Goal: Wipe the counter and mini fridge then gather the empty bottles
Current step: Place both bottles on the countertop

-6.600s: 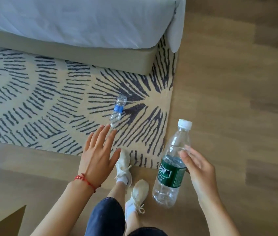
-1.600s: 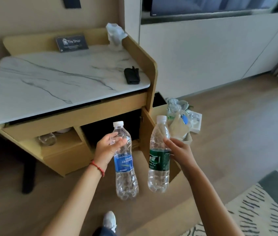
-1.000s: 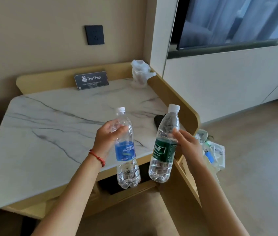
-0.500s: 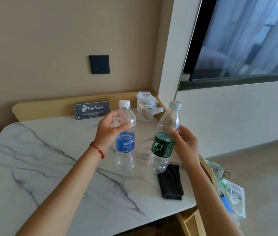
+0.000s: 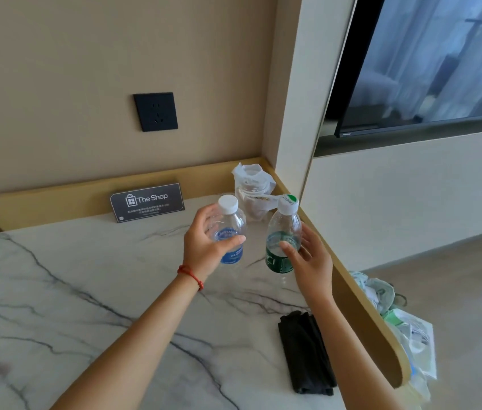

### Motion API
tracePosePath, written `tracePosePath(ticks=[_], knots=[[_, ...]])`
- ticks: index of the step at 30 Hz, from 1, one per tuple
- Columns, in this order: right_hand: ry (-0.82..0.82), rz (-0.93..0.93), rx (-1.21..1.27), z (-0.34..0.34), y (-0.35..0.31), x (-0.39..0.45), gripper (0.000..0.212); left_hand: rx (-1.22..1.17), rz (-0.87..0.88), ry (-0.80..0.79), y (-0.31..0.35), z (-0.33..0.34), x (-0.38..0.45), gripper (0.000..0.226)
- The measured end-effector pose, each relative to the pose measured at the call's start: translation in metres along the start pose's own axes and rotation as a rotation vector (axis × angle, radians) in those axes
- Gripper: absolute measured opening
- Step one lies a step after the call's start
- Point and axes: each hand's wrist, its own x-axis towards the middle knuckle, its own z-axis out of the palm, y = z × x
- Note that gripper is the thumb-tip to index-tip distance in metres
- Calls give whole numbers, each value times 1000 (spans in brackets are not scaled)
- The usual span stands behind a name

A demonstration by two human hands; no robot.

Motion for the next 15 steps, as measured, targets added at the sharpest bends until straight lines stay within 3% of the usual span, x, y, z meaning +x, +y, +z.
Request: tracePosePath(ticks=[15], knots=[[110,22,-11,4,24,6,58,79,-7,-67,-30,1,17,67]])
